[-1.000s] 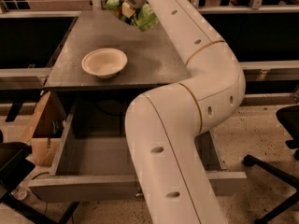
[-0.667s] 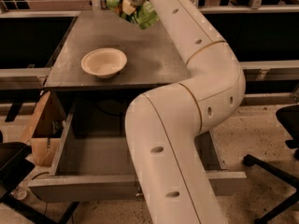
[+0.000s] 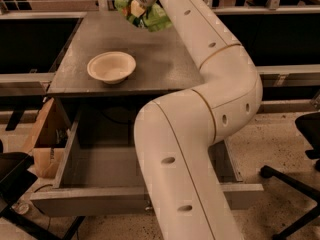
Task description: Pick green rice chip bag from top drawer and place on counter
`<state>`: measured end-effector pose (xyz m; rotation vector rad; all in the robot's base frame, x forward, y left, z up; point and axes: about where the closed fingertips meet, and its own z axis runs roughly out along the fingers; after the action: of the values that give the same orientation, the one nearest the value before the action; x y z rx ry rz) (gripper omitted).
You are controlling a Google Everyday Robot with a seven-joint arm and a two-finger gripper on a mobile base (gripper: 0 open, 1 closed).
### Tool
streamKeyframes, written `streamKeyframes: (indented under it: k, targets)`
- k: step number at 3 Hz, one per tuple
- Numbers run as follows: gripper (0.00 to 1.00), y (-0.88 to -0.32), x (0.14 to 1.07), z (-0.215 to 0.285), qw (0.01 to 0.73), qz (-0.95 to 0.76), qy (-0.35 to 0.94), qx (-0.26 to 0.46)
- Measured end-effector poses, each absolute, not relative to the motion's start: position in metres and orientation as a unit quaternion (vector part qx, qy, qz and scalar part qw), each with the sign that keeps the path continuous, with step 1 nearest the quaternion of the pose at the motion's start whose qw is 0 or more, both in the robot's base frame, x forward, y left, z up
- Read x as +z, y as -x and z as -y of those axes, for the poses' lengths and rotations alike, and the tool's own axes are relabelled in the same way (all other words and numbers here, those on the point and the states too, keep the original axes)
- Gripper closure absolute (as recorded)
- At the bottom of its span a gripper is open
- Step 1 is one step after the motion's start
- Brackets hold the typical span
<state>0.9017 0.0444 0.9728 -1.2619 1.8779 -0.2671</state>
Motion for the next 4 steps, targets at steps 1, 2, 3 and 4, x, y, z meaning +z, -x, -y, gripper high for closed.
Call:
streamKeyframes:
  k: [1,2,3,4]
  targets:
    - [0.0,-0.902,0.973,-0.044,0.418,-0.749,0.503,-0.106]
    - [0.0,-0.902,0.973,-0.044,0.418,-0.749,0.503,-0.106]
    - [0.0,-0.893,0.986,-0.037,0.416,-0.751,0.503,-0.105]
    - [0.0,-0.865,1.033,-0.014,0.415,-0.764,0.481,-0.115]
